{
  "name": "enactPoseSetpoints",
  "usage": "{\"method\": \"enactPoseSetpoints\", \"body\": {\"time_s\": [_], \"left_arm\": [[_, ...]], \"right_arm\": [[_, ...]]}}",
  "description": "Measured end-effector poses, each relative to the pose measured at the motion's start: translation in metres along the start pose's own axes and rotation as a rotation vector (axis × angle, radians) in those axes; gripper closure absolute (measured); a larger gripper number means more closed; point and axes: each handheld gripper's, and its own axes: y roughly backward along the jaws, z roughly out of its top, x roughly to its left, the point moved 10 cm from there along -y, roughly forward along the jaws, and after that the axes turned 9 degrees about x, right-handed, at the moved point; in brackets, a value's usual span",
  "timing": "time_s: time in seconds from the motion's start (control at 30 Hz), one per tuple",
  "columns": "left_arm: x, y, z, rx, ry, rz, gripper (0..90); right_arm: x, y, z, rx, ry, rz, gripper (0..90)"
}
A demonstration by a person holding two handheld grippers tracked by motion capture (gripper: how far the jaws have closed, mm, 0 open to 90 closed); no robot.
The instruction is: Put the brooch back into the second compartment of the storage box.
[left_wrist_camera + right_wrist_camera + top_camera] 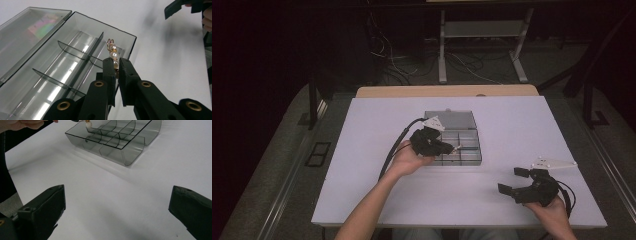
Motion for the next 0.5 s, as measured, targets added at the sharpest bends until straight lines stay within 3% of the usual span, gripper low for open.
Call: {"method": "enactPoseSetpoints", "body": {"time_s": [0.5], "left_arm": [[0.014,-0.021,-0.011,0.046,0.031,0.003,83.1]], "right_arm": [[-0.001,0.002,0.000,-0.004,0.001,0.000,0.6]]}}
